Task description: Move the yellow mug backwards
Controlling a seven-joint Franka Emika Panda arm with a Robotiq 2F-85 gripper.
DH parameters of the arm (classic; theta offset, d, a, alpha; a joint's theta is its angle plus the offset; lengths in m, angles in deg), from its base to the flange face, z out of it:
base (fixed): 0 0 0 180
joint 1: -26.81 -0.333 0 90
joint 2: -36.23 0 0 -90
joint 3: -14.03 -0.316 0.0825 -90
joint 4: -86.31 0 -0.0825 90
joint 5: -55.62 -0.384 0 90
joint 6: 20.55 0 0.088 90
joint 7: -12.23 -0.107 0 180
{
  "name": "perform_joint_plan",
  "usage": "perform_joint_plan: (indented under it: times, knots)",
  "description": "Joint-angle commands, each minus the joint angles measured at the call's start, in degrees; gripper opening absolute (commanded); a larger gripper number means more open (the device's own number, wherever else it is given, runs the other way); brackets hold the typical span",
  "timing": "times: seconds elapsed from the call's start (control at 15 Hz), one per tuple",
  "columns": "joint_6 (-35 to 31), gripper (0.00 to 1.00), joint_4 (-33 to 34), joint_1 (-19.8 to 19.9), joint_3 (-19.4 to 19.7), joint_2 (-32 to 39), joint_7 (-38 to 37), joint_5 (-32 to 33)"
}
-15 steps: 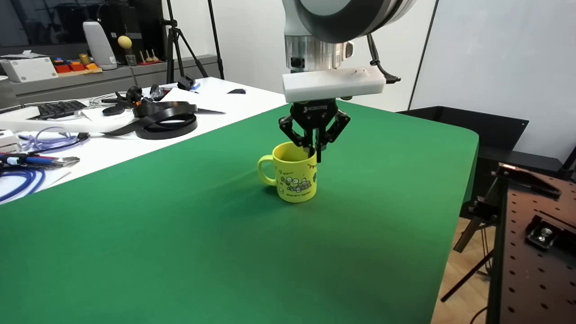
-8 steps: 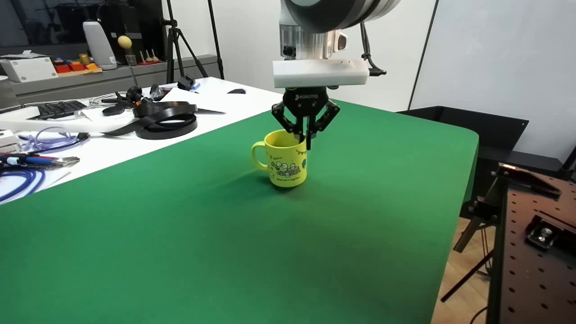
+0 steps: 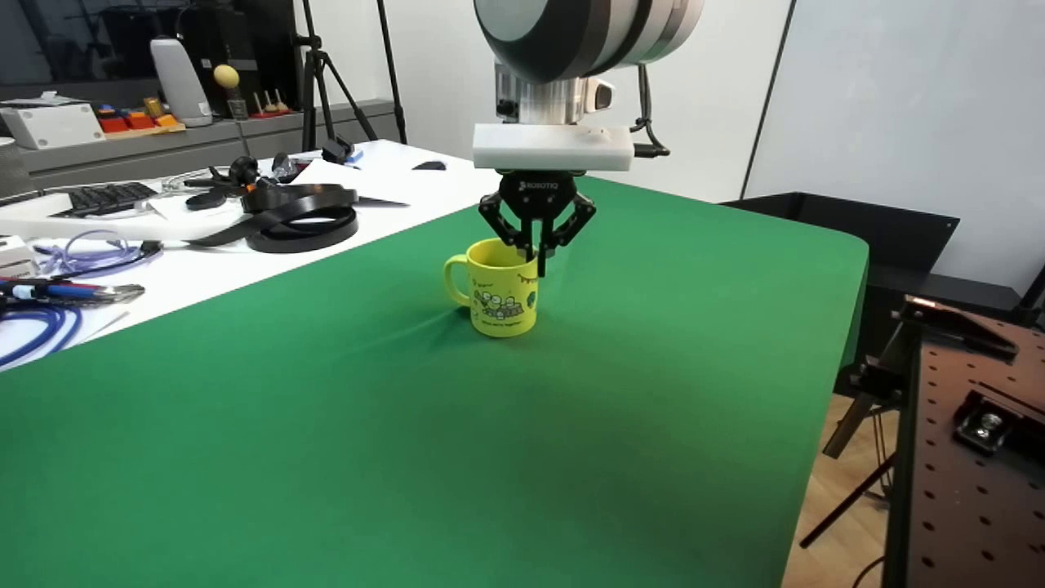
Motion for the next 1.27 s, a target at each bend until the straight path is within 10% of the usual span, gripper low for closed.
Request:
perform_joint_plan:
  times: [0.0, 0.67, 1.2]
  knots:
    - [0.85, 0.36, 3.24, 0.25, -0.10, 1.61, 0.75, -1.39]
    - [2.20, 0.99, 0.24, -0.08, -0.34, -4.61, 3.12, -1.33]
    - [17.24, 1.00, -0.40, 1.03, -1.32, -9.61, 7.99, 0.03]
